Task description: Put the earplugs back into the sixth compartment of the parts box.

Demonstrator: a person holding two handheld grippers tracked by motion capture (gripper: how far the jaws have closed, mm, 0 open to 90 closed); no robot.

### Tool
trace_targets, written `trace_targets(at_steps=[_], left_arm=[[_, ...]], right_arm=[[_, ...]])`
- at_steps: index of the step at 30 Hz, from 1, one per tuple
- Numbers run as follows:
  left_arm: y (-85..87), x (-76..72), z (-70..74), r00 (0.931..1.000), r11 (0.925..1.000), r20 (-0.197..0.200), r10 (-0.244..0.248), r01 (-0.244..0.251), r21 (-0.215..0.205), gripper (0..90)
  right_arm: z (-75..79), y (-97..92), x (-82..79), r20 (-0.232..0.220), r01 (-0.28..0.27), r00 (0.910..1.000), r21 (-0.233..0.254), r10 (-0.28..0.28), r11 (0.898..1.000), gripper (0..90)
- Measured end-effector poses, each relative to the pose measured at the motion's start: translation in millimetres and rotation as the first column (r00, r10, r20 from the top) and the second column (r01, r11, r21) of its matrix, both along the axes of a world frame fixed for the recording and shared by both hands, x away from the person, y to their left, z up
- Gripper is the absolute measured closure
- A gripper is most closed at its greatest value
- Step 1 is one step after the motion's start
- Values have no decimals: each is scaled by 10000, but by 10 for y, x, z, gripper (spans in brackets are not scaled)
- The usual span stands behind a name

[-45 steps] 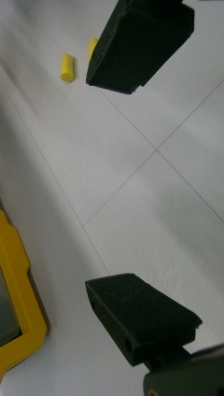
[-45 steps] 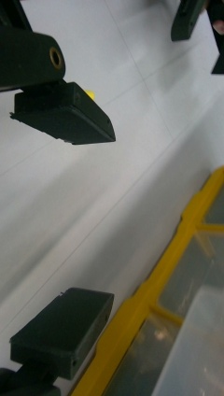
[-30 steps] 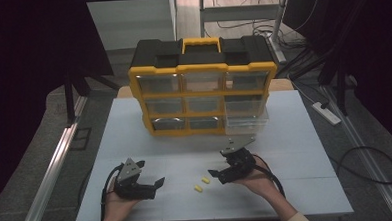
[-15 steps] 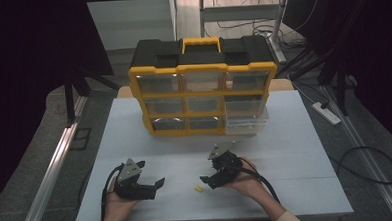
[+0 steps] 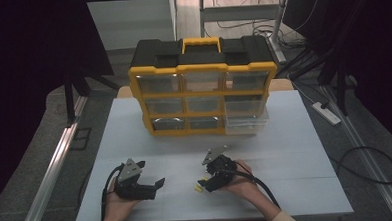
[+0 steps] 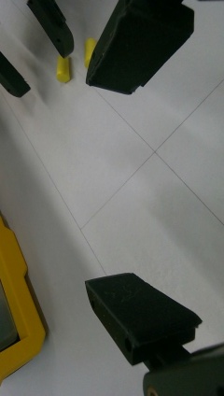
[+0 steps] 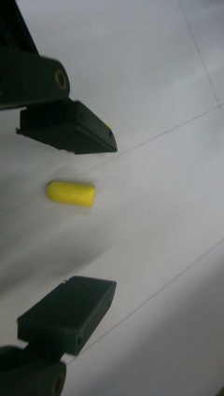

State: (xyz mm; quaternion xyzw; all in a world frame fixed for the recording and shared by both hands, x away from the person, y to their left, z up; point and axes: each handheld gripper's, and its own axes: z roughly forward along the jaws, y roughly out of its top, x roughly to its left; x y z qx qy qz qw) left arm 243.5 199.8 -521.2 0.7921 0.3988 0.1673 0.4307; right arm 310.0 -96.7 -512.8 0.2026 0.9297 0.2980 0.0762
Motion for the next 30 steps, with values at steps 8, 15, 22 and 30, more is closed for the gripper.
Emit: trace_targets(at_steps=[8,15,22,30], left_arm=[[5,2,-2,10000,10000,-2,10,-10,45,50],[7,1,-2,10000,9999,19,6,-7,112,50],[11,-5,1,10000,9999,64,57,-58,120,50],[8,-5,-1,10000,9999,59,15,-16,161,50]], right_arm=[[-22,18,-32,31,-406,9992,-284,407,9988,556],[-32,-4,-23,-363,-468,9983,-318,457,9984,786],[53,-52,-28,-53,-332,9994,178,333,9993,800],[292,-198,-31,667,-203,9977,2022,69,9791,799]])
